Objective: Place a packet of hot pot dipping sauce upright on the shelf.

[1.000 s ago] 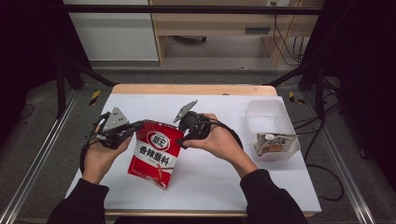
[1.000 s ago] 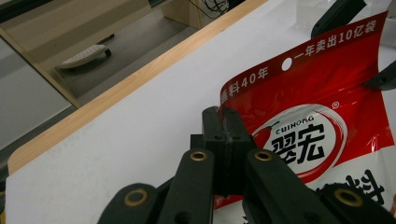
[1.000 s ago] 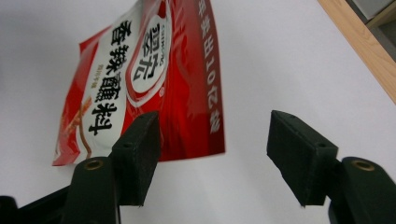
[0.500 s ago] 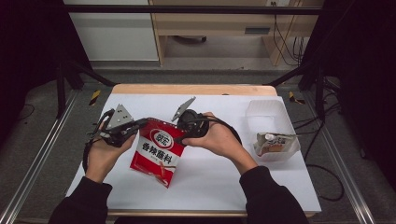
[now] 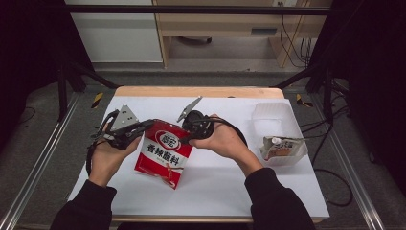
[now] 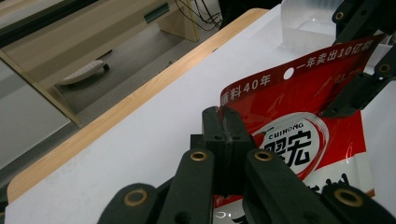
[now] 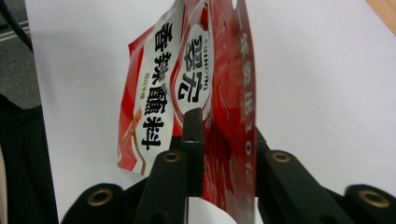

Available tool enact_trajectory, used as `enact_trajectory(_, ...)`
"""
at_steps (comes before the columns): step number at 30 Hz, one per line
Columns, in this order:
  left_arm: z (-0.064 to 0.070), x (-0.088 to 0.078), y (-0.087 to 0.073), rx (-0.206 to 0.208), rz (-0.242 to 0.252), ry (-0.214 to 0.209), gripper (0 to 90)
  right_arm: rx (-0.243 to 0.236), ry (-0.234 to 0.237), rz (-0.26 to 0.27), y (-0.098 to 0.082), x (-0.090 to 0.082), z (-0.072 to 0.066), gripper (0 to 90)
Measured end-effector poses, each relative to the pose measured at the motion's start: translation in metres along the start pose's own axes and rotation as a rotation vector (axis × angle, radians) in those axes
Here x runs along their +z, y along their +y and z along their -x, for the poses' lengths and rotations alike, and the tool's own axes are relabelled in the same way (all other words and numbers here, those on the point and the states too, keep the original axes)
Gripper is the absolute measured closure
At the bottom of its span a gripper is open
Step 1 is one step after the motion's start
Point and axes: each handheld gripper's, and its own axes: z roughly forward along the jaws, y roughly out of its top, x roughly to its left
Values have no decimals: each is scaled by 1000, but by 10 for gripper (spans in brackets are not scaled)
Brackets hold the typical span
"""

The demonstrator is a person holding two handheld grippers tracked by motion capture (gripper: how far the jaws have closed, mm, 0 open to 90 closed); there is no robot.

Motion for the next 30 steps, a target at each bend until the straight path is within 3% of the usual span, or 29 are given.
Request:
enact_trajectory(5, 0, 0, 0, -6, 1, -8, 900, -5, -5, -4, 0, 0, -1, 892)
enact_trajectory(16, -7, 0, -11, -19, 2, -59, 900, -31, -13, -23, 1, 1, -3, 900)
enact_trajectory(24, -10, -2, -24, -42, 16, -49, 662, -35, -23, -28, 1, 2, -3, 900)
enact_trajectory(30, -14, -4, -42, -84, 31, -39, 384, -37, -20, -26, 2, 3, -1, 900)
